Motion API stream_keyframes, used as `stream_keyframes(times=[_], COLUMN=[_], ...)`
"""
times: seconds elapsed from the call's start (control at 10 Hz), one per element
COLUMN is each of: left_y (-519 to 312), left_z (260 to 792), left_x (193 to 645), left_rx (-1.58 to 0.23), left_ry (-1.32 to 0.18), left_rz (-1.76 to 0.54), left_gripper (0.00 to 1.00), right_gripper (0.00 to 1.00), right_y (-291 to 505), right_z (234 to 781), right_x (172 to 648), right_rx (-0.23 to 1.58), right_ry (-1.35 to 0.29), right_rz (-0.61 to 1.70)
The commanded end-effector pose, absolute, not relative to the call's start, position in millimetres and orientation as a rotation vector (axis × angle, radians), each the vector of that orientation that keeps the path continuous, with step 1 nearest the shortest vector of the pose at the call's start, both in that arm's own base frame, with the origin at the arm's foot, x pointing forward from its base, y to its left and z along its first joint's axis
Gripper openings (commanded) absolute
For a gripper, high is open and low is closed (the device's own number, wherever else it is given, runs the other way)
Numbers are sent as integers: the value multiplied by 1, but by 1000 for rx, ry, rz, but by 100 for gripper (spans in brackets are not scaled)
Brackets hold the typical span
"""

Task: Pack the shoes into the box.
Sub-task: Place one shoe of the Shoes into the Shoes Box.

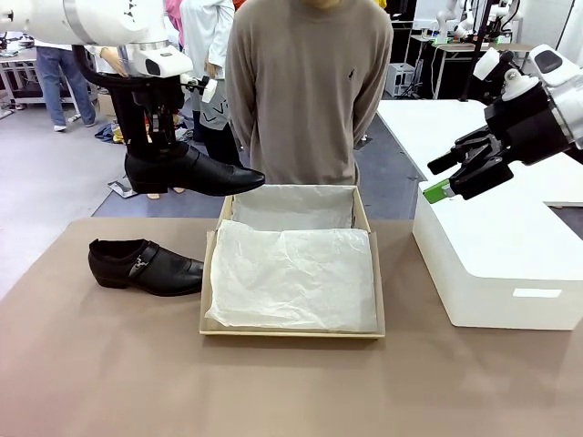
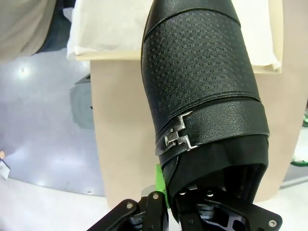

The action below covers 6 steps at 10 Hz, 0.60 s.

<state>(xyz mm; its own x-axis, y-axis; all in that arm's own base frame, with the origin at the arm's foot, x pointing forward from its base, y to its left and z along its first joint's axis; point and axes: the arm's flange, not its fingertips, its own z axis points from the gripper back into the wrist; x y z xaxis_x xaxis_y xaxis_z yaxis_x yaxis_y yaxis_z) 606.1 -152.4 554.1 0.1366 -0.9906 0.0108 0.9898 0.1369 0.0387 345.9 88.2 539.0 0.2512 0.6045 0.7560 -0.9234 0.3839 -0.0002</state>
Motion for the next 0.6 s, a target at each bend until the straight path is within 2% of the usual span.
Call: stream_keyframes(times=[0.0, 0.5], left_y=[-149, -151], left_z=[557, 554], left_x=[605, 606], left_rx=[30, 25], left_ry=[-41, -35], left_rz=[-1428, -1432], left_gripper=[0, 0], right_gripper=[100, 100], right_y=[89, 89], right_z=[539, 539], right_x=[350, 350], right_rx=[520, 520], right_ry=[-785, -785], right_rz=[1125, 1125])
